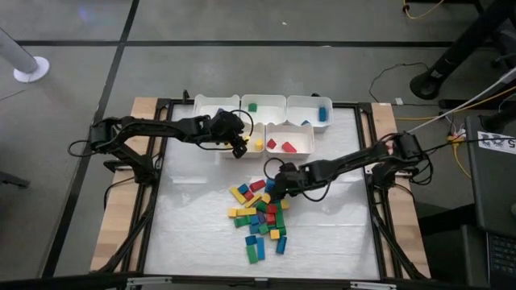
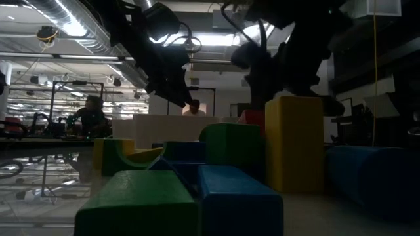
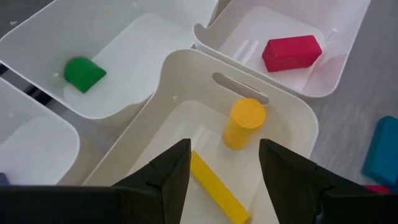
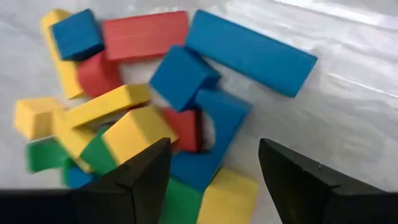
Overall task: Sort blocks
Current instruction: Put the blue block into the top right bin
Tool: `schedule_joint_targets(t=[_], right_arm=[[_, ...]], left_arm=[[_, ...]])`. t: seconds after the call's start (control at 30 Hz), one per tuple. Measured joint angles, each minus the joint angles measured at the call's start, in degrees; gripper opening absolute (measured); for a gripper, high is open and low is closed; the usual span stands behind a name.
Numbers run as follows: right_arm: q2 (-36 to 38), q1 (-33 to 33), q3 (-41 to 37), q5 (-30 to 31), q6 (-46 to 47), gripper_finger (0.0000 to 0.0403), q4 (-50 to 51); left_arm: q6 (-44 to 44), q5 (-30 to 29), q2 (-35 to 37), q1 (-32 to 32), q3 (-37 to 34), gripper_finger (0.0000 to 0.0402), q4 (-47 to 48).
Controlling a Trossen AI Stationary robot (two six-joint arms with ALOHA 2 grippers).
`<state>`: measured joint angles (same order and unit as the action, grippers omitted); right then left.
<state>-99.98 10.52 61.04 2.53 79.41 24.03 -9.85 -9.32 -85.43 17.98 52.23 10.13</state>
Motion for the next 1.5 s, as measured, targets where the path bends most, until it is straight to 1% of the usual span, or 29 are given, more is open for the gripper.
schedule_joint_targets(t=[0.27, 0.37, 0.47, 0.53, 0.73, 0.8, 0.93, 1.03, 1.13, 1.27, 1.37, 1.5], right_arm=[[-3.52, 0.00, 0.00, 0.12, 0.05, 0.0242, 0.07], [-4.62, -0.04, 0.14, 0.34, 0.07, 0.0227, 0.02], [-4.99, -0.04, 0.17, 1.09, 0.05, 0.0195, 0.33], [-5.03, -0.02, 0.16, 1.76, 0.07, 0.0167, 0.58], [-5.28, -0.04, 1.50, 3.55, -0.30, 0.0061, -0.37], [-5.14, -0.04, 2.73, 4.15, -1.77, 0.0031, -0.17], [-4.50, -0.44, 6.19, 4.50, -6.15, 0.0029, 0.58], [-4.00, -0.99, 10.12, 4.50, -7.98, 0.0046, 5.73], [-3.56, -2.04, 15.16, 5.25, -11.88, 0.0060, 14.75], [-3.37, -3.83, 23.45, 8.05, -19.37, 0.0045, 29.37], [-3.37, -5.97, 29.66, 11.22, -26.14, 0.0032, 38.26], [-3.35, -9.70, 36.98, 16.37, -34.87, 0.0041, 47.68]], left_arm=[[-0.13, 0.00, 0.00, 0.00, 0.00, 0.0178, 0.00], [-0.13, -0.01, 0.00, 0.00, 0.00, 0.0178, 0.00], [-0.15, -0.01, 0.00, 0.01, 0.00, 0.0178, 0.00], [-0.15, -0.02, 0.00, 0.00, 0.00, 0.0178, 0.00], [-0.15, -0.02, 0.00, 0.00, 0.00, 0.0178, 0.05], [-0.15, -0.02, 0.00, 0.01, 0.00, 0.0178, 0.25], [0.00, 0.01, 0.74, 0.00, 0.03, 0.0178, 2.02], [1.09, 0.21, 1.75, 0.00, 0.07, 0.0178, 3.84], [1.07, 0.57, 3.76, -0.02, 0.07, 0.0178, 6.61], [1.90, 2.80, 7.37, 0.02, 0.07, 0.0178, 10.42], [3.68, 5.83, 10.52, 0.02, 0.07, 0.0178, 12.08], [4.32, 11.59, 14.16, -0.43, 0.07, 0.0178, 13.49]])
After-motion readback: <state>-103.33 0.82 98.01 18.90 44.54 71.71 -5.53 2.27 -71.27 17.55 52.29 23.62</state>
